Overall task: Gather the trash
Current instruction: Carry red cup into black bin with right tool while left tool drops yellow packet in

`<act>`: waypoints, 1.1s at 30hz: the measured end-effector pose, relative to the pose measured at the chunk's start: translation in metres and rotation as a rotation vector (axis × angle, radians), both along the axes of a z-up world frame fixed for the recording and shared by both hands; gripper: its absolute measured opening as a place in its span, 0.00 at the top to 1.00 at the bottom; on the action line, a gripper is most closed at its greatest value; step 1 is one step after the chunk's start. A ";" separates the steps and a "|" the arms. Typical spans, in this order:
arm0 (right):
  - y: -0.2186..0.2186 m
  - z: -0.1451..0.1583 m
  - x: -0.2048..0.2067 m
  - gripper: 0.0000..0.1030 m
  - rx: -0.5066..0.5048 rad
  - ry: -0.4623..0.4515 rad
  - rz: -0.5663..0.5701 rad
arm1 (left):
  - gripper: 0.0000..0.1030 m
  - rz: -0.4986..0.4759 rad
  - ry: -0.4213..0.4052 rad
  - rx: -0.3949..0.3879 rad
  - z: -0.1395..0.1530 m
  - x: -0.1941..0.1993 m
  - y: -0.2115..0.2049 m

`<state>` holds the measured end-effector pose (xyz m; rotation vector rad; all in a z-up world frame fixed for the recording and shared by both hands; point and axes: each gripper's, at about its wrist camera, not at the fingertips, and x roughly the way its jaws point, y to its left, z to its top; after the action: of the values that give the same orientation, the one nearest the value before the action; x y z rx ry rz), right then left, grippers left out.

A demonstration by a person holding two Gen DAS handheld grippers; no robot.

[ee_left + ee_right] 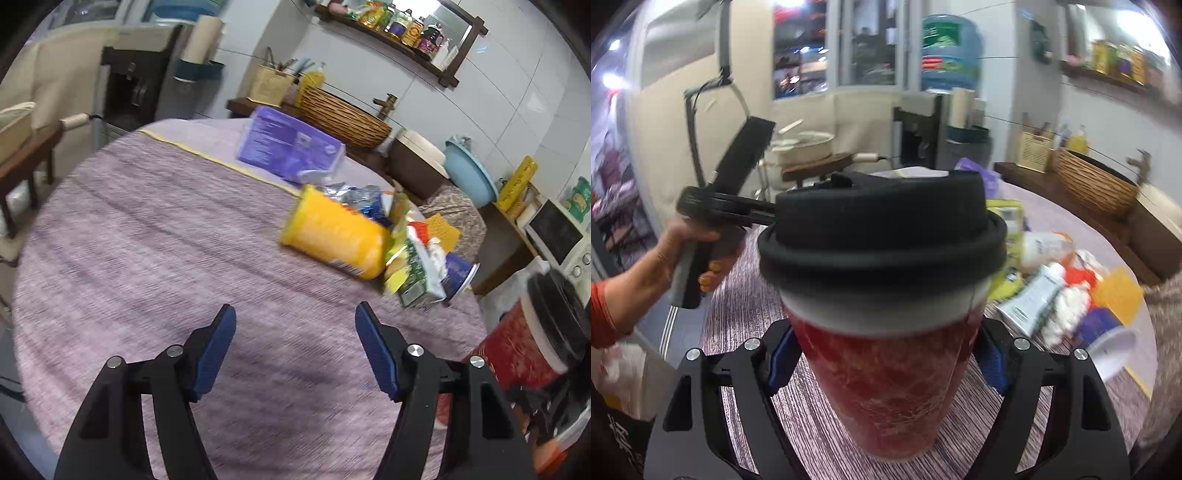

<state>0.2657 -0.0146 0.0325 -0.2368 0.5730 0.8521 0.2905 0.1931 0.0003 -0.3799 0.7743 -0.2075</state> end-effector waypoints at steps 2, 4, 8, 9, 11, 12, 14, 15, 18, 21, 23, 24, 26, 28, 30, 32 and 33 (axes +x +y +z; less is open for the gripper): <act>-0.022 0.001 -0.001 0.24 0.038 -0.004 -0.083 | 0.39 -0.042 -0.004 -0.042 0.006 0.018 -0.019; -0.038 0.001 -0.002 0.24 0.078 0.008 -0.146 | 0.39 -0.063 -0.028 -0.027 0.014 0.026 -0.035; -0.059 0.002 -0.005 0.24 0.130 0.001 -0.208 | 0.39 -0.120 -0.067 0.042 0.030 0.052 -0.078; -0.063 0.001 -0.006 0.24 0.143 0.008 -0.222 | 0.39 -0.121 -0.062 0.065 0.031 0.061 -0.085; -0.068 -0.001 -0.006 0.24 0.157 0.015 -0.246 | 0.39 -0.117 -0.047 0.103 0.030 0.082 -0.097; -0.070 -0.002 -0.007 0.24 0.162 0.015 -0.254 | 0.41 -0.116 -0.039 0.130 0.029 0.091 -0.104; -0.073 -0.003 -0.011 0.24 0.170 0.012 -0.268 | 0.60 -0.129 -0.013 0.191 0.025 0.106 -0.115; -0.076 -0.003 -0.014 0.24 0.173 0.012 -0.274 | 0.77 -0.133 0.001 0.217 0.022 0.111 -0.120; -0.087 -0.005 -0.019 0.24 0.180 0.007 -0.307 | 0.94 -0.125 -0.012 0.252 0.020 0.107 -0.123; -0.097 -0.008 -0.022 0.24 0.177 -0.008 -0.343 | 0.96 -0.091 -0.071 0.250 0.032 0.082 -0.117; -0.107 -0.007 -0.023 0.24 0.194 -0.019 -0.352 | 0.96 -0.076 -0.122 0.240 0.045 0.059 -0.114; -0.110 -0.007 -0.023 0.24 0.203 -0.022 -0.356 | 0.97 -0.071 -0.142 0.234 0.052 0.049 -0.113; -0.119 -0.004 -0.024 0.24 0.227 -0.035 -0.374 | 0.97 -0.070 -0.174 0.208 0.067 0.033 -0.114; -0.128 0.000 -0.024 0.24 0.235 -0.060 -0.396 | 0.97 -0.088 -0.212 0.175 0.085 0.018 -0.120; -0.143 0.004 -0.027 0.24 0.241 -0.100 -0.443 | 0.97 -0.128 -0.250 0.181 0.103 0.012 -0.141; -0.164 0.007 -0.028 0.24 0.248 -0.125 -0.502 | 0.97 -0.188 -0.270 0.185 0.116 0.013 -0.170; -0.179 0.010 -0.028 0.24 0.240 -0.136 -0.550 | 0.97 -0.216 -0.278 0.183 0.121 0.017 -0.185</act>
<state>0.2377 -0.1941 0.0420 0.0831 0.3749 0.3605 0.3071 0.0079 0.1212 -0.0895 0.5531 -0.3809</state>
